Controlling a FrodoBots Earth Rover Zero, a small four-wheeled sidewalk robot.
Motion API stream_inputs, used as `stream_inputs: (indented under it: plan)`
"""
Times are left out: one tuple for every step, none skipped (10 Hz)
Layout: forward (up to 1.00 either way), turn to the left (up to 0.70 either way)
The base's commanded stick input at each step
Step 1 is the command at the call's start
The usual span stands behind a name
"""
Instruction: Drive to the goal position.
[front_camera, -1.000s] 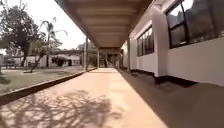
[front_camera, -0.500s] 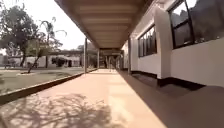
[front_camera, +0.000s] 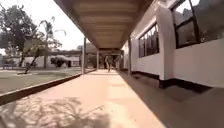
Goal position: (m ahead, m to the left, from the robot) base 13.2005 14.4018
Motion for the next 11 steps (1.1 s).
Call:
stream_inputs:
  plan:
    - [0.5, 0.0]
    - [0.5, 0.0]
    - [0.5, 0.0]
    - [0.5, 0.0]
    - [0.5, 0.0]
    - [0.5, 0.0]
    - [0.5, 0.0]
    - [0.5, 0.0]
    - [0.5, 0.0]
    - [0.5, 0.0]
    - [0.5, 0.0]
